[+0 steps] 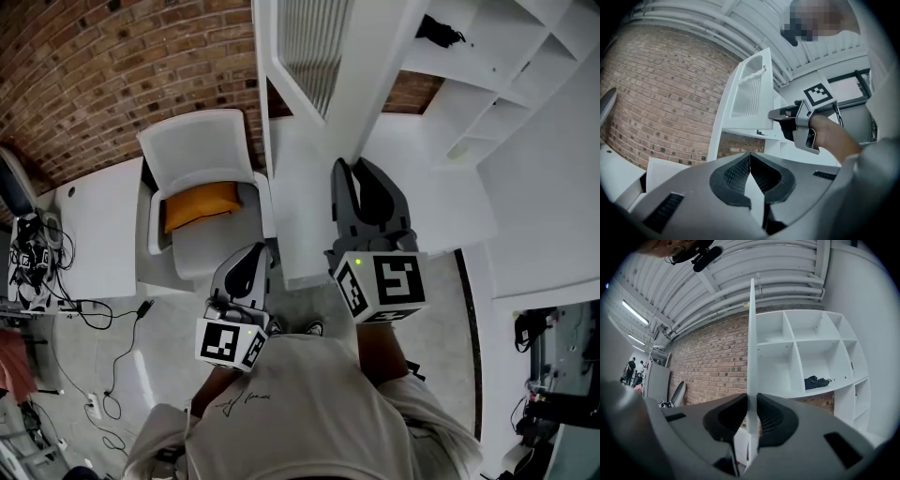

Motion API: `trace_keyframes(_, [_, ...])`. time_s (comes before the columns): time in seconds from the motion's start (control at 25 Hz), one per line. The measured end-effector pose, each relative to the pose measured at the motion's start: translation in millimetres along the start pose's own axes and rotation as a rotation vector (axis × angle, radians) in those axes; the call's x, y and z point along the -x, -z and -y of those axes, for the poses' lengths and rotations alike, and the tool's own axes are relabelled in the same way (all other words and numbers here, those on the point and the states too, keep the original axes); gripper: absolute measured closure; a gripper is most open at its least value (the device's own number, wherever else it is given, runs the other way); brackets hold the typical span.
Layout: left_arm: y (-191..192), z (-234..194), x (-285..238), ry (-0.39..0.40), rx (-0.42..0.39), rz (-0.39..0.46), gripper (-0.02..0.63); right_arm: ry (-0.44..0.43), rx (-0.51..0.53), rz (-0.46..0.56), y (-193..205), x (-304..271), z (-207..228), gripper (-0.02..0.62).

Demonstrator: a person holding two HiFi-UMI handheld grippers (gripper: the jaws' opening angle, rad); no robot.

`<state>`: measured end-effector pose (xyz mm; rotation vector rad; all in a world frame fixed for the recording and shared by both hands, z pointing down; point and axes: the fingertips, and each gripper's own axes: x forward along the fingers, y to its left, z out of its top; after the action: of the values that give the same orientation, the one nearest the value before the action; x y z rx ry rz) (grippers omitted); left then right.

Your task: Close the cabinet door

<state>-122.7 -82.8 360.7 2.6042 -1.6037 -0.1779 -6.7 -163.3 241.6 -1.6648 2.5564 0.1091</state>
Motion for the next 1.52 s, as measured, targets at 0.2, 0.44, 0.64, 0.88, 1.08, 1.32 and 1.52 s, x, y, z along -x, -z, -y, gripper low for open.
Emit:
trace_keyframes(0.2, [-1.3,1.7,-2.4,0.008,0.001,0.004,0.591,0.001,0.006,0.001,-0.4,-0.2,4.4,0.528])
trace_keyframes(0.44, [-1.7,1.3,-1.3,0.028,0.009,0.008,0.591,0.01,0.012,-0.001,0.1,0.3,3.9,0.528])
trace_keyframes(0.64, [-6.7,-1.7,4.4,0.048,0.013,0.028,0.591,0.02,0.015,0.006,0.5,1.5,1.1,0.528])
trace_keyframes(0.88, [-9.8,-11.4,10.2,0.053,0.014,0.026,0.591,0.046,0.015,0.013,-0.1,2.1,0.2,0.528])
trace_keyframes(1.08, [-11.7,-17.5,15.4,0.066,0.008,0.016,0.591,0.044,0.013,0.02,-0.9,2.5,1.2,0.526])
trace_keyframes(1.32, [-10.5,-18.8,5.5,0.062,-0.008,0.005,0.591,-0.003,0.029,0.041,-0.5,0.4,5.7,0.526])
trace_keyframes(1.52, [-11.5,-14.0,-10.9,0.026,-0.018,0.019,0.591,-0.052,0.027,0.044,1.4,-0.2,18.2,0.526])
